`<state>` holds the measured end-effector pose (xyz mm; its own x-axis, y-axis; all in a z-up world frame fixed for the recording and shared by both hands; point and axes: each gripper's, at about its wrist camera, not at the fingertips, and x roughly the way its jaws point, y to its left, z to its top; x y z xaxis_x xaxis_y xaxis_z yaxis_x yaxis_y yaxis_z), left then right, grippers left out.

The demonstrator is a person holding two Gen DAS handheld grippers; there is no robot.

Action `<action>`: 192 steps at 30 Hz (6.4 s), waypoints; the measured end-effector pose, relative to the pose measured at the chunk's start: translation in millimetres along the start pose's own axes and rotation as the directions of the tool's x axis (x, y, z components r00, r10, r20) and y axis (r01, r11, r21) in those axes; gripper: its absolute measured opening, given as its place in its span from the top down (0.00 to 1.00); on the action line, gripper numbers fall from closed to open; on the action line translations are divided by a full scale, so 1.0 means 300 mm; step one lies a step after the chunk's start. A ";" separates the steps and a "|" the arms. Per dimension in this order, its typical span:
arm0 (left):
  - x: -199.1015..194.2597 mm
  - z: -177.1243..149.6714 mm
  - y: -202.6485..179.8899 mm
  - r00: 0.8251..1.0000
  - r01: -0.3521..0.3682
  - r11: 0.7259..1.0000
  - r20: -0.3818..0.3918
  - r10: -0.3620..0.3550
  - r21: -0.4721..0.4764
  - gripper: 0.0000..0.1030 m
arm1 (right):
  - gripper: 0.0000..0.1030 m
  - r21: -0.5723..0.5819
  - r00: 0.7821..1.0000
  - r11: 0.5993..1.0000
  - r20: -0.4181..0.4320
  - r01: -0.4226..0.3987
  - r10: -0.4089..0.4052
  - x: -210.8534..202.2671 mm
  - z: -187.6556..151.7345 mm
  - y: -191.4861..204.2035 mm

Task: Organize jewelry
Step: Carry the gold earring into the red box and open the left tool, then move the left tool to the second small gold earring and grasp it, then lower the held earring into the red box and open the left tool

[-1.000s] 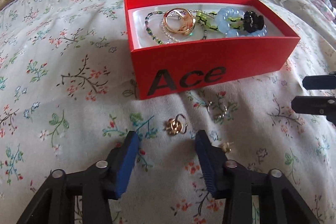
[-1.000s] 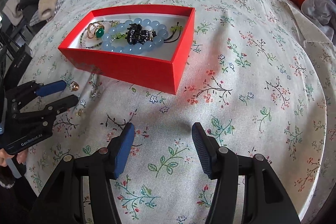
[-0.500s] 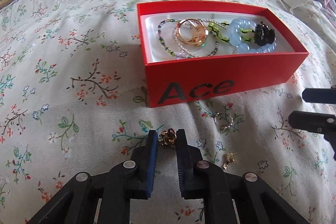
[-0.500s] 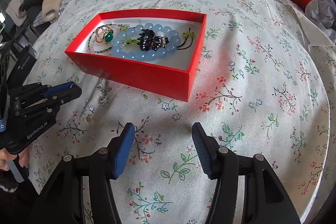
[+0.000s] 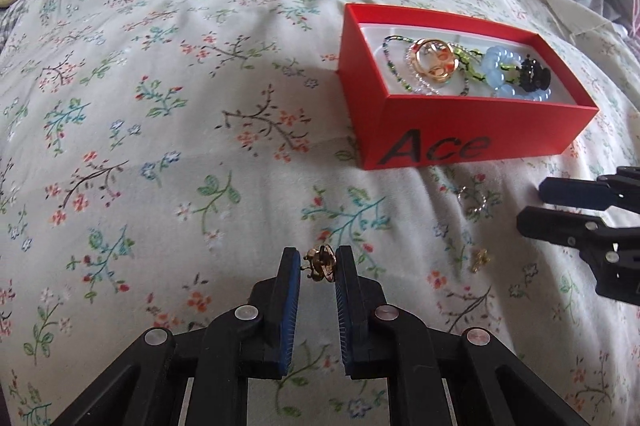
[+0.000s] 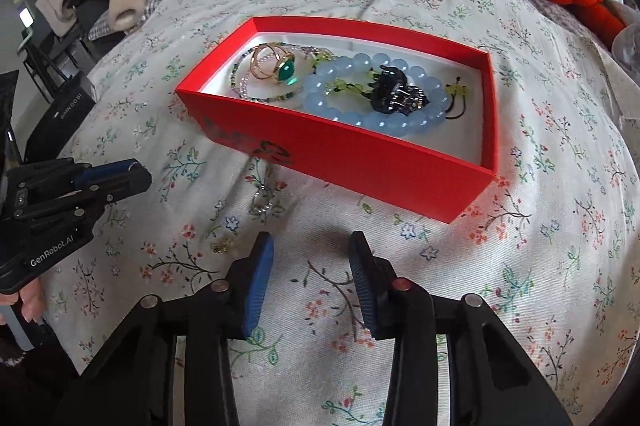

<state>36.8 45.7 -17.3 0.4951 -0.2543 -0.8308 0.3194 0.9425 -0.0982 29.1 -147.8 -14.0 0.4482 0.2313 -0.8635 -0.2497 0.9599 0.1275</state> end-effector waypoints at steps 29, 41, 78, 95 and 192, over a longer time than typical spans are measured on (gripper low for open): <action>-0.003 -0.013 0.023 1.000 0.014 0.999 -0.021 -0.014 -0.032 0.88 | 0.85 -0.114 1.000 0.993 0.006 -0.011 0.012 0.110 0.040 0.131; -0.032 0.054 -0.018 0.999 0.043 0.998 0.034 -0.041 -0.051 0.88 | 0.85 -0.032 0.995 0.994 0.007 -0.103 0.103 -0.017 0.071 0.089; 0.009 0.271 -0.130 0.987 0.114 0.979 0.130 -0.092 -0.168 0.58 | 0.85 0.233 1.000 0.972 0.026 -0.020 0.014 -0.172 0.184 -0.230; -0.045 0.225 -0.053 0.993 0.093 0.969 0.091 -0.074 -0.228 0.48 | 0.73 0.295 0.997 0.953 0.068 -0.061 0.043 -0.168 0.230 -0.283; -0.060 0.111 -0.203 0.989 -0.149 0.982 -0.029 0.147 -0.117 0.02 | 0.22 0.232 0.990 0.963 -0.065 0.141 -0.129 -0.216 -0.011 -0.220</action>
<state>35.2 -14.3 21.9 0.5131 -0.1070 -0.8516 0.1448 0.9888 -0.0369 13.7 -226.5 32.1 0.4198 0.0948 -0.9026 0.0216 0.9932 0.1144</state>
